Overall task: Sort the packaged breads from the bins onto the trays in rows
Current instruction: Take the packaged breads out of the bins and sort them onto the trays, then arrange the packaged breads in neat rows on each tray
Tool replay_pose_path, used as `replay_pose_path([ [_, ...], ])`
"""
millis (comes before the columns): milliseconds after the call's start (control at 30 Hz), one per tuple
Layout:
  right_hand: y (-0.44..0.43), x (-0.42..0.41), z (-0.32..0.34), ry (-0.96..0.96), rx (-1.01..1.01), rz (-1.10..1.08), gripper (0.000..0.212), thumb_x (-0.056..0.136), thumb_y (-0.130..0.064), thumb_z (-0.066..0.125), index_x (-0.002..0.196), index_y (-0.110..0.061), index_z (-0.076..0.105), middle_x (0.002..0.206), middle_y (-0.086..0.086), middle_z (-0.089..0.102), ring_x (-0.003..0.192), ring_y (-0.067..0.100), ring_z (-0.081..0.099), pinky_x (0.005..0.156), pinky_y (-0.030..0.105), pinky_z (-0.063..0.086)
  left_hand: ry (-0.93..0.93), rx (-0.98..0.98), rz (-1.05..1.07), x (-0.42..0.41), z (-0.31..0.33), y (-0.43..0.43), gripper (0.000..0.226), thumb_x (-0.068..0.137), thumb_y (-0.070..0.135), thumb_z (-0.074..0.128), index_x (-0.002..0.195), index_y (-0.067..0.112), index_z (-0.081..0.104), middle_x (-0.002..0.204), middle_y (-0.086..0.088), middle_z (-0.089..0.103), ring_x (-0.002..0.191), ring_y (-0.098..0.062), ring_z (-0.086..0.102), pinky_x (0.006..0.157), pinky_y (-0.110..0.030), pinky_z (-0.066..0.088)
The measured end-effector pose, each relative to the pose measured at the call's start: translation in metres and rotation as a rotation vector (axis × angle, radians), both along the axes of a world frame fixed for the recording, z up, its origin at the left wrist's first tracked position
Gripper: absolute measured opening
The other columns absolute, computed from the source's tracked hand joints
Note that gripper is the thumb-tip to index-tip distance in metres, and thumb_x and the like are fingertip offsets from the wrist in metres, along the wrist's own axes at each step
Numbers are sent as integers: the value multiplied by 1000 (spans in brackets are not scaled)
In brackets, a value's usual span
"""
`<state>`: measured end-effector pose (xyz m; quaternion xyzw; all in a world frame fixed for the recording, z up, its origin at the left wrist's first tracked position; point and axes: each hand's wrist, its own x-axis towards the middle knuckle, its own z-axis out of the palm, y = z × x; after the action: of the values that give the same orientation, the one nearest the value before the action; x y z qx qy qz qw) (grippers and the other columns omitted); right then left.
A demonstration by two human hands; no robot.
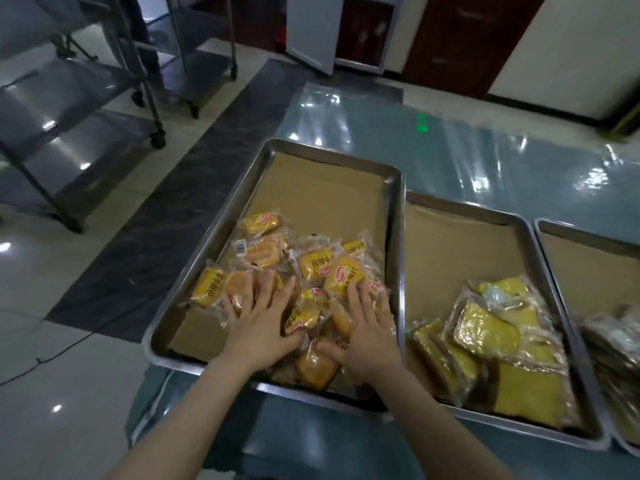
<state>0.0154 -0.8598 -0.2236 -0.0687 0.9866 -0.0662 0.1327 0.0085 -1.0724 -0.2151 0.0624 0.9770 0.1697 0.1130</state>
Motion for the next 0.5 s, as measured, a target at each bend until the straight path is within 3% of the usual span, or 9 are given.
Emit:
replay_pose_path([
  [133,2,2,18,-23,-320,-120,117,62,-82,54,147,-39,-14,154,-19,-21,139,21,-31,112,47,-9,-105,213,-67,-2,13,-17,92,66,82,42,126,64,-25,146,17,-32,130,-16,-40,100,-55,-24],
  [233,8,1,49,-86,-794,-256,93,67,-77,58,144,-53,10,155,-26,9,145,13,8,116,46,18,-52,306,-63,-2,27,-25,89,65,80,48,130,67,-12,146,26,-18,135,-9,-28,107,-55,-13],
  [300,15,1,68,-138,-1053,-327,67,77,-71,57,136,-60,28,149,-23,31,136,5,33,110,40,34,145,326,-8,-2,37,-21,75,70,64,59,134,60,19,148,27,5,139,-5,-12,109,-53,-5],
  [400,26,3,88,-177,-1190,-311,61,82,-51,62,139,-40,42,142,-15,46,130,6,43,106,32,40,316,355,75,-1,51,-10,52,76,32,72,120,47,48,135,22,41,132,-3,26,111,-54,18],
  [500,32,6,99,-174,-1256,-281,62,79,-39,63,137,-23,48,136,-7,54,121,6,53,101,28,45,239,442,37,3,56,1,49,84,18,65,122,43,49,130,23,43,123,-11,46,108,-49,31],
])
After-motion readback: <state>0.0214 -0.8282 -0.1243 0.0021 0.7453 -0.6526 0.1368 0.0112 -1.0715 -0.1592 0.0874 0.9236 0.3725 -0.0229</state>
